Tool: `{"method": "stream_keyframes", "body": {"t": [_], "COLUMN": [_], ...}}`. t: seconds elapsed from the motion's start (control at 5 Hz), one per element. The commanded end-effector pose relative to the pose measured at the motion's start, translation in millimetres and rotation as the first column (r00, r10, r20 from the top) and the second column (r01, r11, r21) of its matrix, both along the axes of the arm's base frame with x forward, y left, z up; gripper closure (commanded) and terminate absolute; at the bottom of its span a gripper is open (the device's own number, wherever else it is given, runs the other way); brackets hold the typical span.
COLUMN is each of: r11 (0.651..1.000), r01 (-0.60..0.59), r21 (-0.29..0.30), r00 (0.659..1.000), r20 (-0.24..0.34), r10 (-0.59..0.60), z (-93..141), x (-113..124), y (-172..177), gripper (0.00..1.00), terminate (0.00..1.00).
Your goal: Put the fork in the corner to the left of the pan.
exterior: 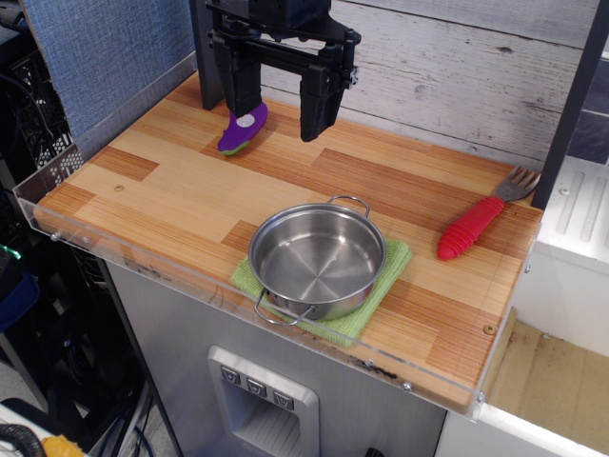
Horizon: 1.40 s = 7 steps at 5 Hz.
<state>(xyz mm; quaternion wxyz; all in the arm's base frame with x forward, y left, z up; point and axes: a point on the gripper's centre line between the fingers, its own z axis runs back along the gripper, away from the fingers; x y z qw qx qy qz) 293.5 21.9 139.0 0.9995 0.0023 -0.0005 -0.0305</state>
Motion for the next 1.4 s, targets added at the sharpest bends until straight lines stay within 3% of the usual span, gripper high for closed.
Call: {"method": "stream_keyframes", "body": {"t": [0.0, 0.2, 0.6, 0.8, 1.0, 1.2], "r11": [1.000, 1.000, 1.000, 0.999, 0.998, 0.996], "r01": [0.000, 0.013, 0.011, 0.032, 0.054, 0.076], "r21": [0.000, -0.015, -0.020, 0.005, 0.030, 0.052], "r00": [1.000, 0.999, 0.996, 0.996, 0.997, 0.996], "r20": [0.000, 0.034, 0.085, 0.079, 0.048, 0.044], "r10": [0.000, -0.012, -0.010, -0.032, -0.055, -0.078], "z": [0, -5, -28, -57, -82, -92], "x": [0, 19, 74, 92, 101, 99], "y": [0, -39, -85, -97, -108, -116], "gripper": [0.00, 0.00, 0.00, 0.00, 0.00, 0.00], "terminate": [0.00, 0.00, 0.00, 0.00, 0.00, 0.00]}}
